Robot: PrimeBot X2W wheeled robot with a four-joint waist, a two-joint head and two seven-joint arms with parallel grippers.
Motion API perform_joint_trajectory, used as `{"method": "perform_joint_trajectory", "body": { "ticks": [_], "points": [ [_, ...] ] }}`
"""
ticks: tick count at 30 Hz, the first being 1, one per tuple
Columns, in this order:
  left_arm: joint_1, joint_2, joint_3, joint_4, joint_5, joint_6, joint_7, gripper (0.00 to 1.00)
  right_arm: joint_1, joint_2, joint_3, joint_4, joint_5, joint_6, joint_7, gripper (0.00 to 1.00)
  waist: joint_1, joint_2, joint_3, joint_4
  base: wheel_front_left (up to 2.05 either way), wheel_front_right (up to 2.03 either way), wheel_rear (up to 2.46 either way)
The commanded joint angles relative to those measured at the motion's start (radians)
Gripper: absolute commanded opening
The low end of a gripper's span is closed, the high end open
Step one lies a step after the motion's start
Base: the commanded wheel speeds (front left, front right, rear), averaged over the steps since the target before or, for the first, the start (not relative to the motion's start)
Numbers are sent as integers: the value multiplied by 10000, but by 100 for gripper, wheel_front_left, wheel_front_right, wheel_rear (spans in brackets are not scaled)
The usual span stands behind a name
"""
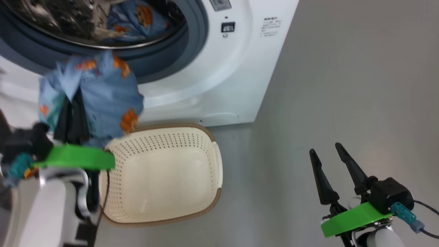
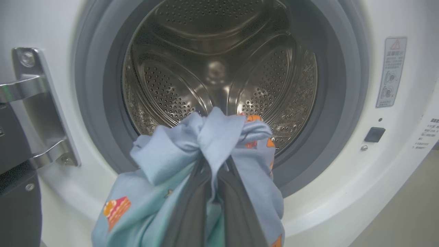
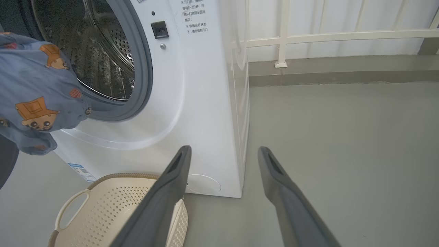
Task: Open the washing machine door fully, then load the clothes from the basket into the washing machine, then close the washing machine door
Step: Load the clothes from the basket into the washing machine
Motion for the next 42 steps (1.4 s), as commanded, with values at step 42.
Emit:
{"method": "perform_joint_trajectory", "body": {
  "ticks": [42],
  "points": [
    [-9636,1938,-518,5238,970,-538,65,0,-1676,108,1193,-623,846,17,-49,100,0,0,5126,-1755,0,0,0]
  ]
}}
